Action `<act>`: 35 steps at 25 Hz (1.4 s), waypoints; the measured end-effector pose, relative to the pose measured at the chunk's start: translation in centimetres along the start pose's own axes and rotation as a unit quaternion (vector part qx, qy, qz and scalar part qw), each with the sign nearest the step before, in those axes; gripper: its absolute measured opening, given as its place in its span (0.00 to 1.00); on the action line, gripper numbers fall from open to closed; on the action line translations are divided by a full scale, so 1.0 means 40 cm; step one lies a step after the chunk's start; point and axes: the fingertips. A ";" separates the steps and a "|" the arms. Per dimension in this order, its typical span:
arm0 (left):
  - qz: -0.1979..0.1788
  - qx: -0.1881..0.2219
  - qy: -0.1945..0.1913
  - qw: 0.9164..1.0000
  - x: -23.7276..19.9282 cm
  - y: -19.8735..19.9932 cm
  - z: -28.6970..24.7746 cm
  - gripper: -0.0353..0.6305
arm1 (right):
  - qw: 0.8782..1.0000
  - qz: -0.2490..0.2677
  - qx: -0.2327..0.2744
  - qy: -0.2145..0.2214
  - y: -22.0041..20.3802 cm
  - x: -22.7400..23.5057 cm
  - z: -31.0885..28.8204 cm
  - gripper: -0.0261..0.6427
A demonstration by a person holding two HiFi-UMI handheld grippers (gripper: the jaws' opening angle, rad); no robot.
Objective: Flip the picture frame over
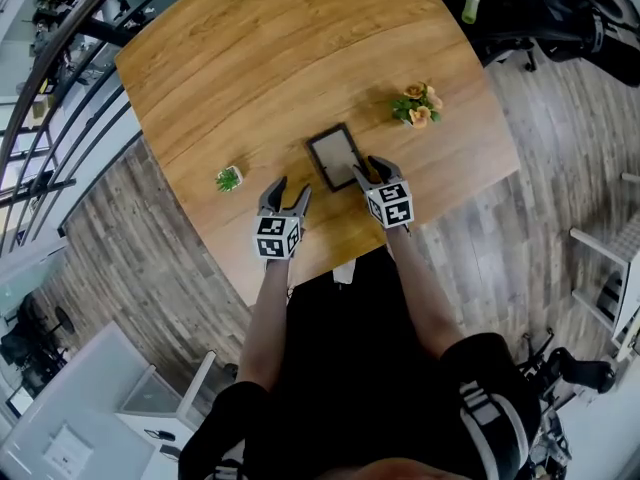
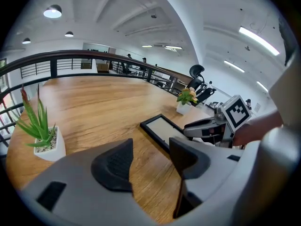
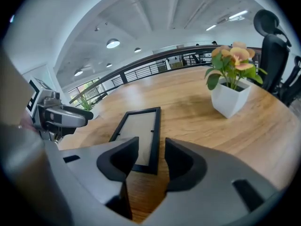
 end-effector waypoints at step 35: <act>0.070 0.040 0.013 0.997 0.027 -0.013 0.060 0.43 | 0.995 -0.051 -0.056 0.069 -0.008 -0.012 0.000 0.12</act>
Point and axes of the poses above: the fingertips, and each gripper's own axes: z backward along the fingers, x to its right, y out of its top, and after that the axes turned 12 degrees about -x, right-handed
